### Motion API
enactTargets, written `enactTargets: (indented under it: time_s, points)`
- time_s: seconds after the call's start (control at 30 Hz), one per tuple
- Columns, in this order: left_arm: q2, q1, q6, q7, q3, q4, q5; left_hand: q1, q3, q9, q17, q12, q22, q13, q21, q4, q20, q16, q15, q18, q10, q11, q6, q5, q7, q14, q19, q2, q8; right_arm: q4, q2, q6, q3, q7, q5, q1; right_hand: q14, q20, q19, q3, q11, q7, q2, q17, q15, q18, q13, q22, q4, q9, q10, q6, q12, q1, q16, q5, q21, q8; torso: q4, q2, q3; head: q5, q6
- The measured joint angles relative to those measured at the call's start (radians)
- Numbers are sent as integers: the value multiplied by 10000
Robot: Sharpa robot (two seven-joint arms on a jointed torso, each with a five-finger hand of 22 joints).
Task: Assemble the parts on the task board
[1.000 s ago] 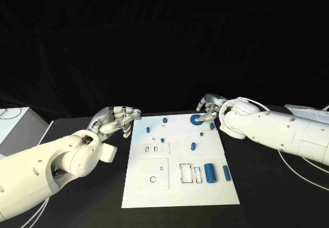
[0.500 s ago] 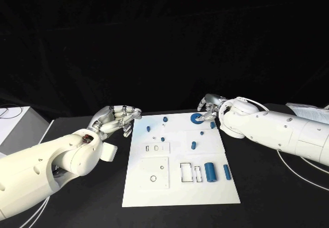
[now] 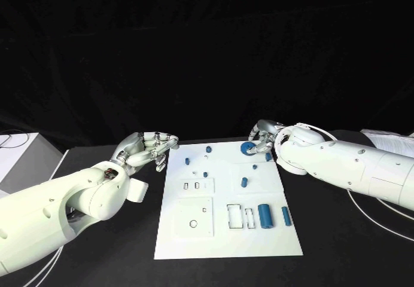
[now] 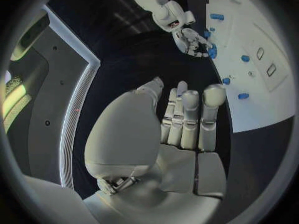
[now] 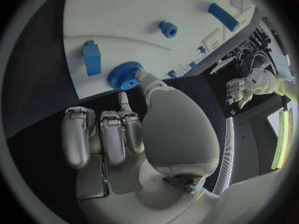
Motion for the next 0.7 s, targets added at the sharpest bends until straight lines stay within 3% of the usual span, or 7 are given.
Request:
enactTargets:
  time_s: [0.4, 0.7]
  points:
    - [-12, 0, 1, -2, 0, 21, -1, 0, 0, 0, 1, 0, 2, 3, 2, 0, 0, 0, 0, 0, 0, 0, 0, 0, 0, 0, 0, 0, 0, -138, 75, 118, 0, 30, 18, -45, 0, 0, 0, 114, -1, -30, 53, -1, 0, 0, -1, -1, 114, 0, 0, 102, 0, 53, 0, 219, 3, 4, -6, 3, 8, 25, -31]
    - [-20, 0, 1, -2, 1, 24, -1, 0, 0, -1, 1, 0, 1, 2, 2, 0, 35, 0, 0, 0, 1, 0, 0, 0, 0, 0, -36, 0, 0, -173, 84, 167, 6, 101, 50, -43, 0, 0, 0, 757, -1, -104, 163, -2, 0, 1, -2, -3, 274, -48, -1, 430, 0, 24, -1, 972, 41, 38, -15, 3, 12, 32, -49]
